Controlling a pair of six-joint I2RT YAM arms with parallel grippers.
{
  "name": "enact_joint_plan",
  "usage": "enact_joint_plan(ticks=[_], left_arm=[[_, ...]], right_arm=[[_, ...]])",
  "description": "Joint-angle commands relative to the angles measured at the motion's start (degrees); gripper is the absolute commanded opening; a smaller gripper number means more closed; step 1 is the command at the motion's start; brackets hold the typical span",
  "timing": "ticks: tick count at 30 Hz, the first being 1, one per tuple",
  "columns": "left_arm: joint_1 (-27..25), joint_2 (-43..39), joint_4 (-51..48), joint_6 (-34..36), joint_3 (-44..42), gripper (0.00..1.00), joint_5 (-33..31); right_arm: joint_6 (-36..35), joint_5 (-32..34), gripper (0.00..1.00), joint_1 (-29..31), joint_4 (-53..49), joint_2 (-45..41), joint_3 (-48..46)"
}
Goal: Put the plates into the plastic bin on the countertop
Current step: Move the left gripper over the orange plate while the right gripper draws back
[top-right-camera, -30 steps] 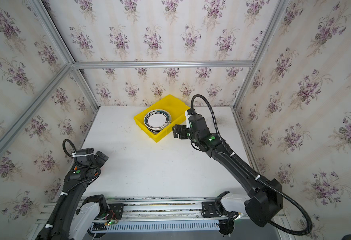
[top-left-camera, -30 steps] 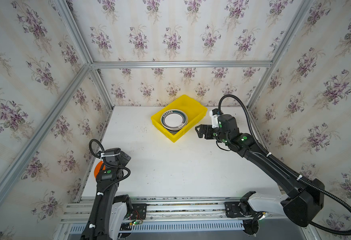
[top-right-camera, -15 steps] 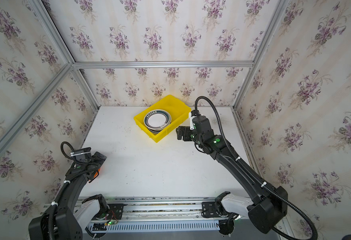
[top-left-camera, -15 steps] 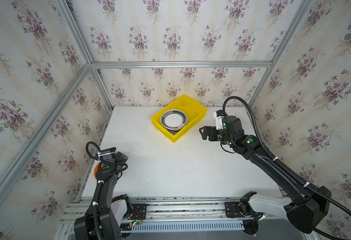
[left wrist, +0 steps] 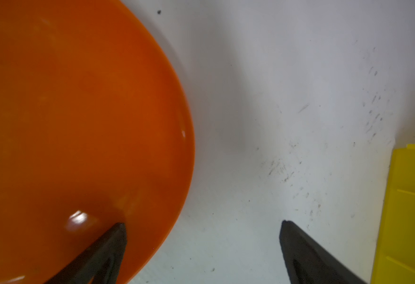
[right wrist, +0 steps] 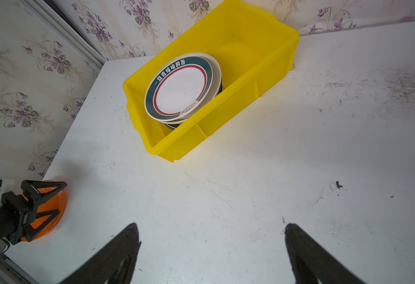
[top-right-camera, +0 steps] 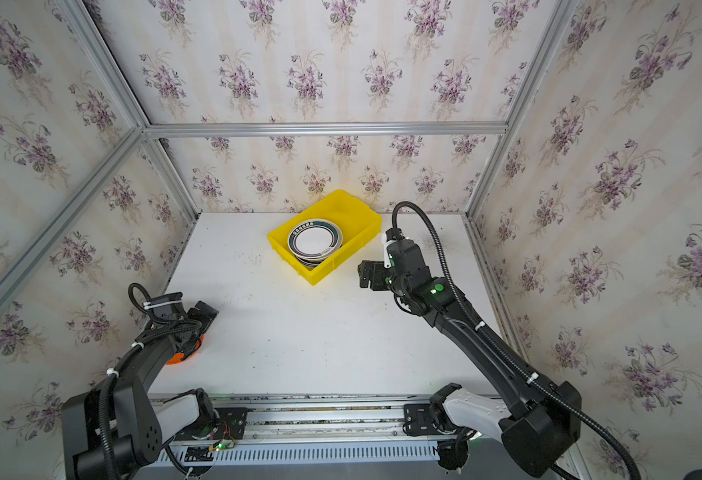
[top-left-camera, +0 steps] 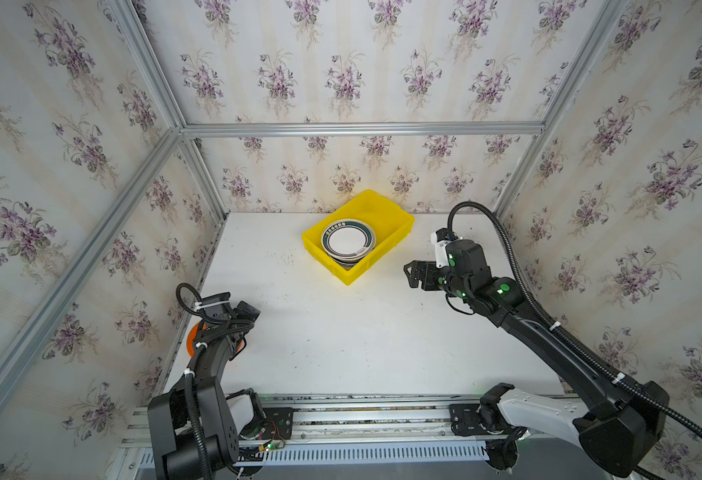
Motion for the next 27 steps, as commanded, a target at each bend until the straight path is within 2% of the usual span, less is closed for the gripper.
enact_joint_plan(ticks=[1,17,27], left_arm=[[0.0,-0.5,2.9,1.5,-0.8,1.00,5.4],[-1.1,1.9,9.4,3.4,-2.2,1.00,14.9],[-5.3,0.7,12.0,1.7,-2.7,1.00,14.3]], right_arm=[[0.2,0.1,0.95,0.0,1.6,0.5,-0.1],[1.2,1.4,0.95,0.1,3.7,2.1,-1.8],[2.4,3.4,0.95,0.0,3.2,-3.7,-6.5]])
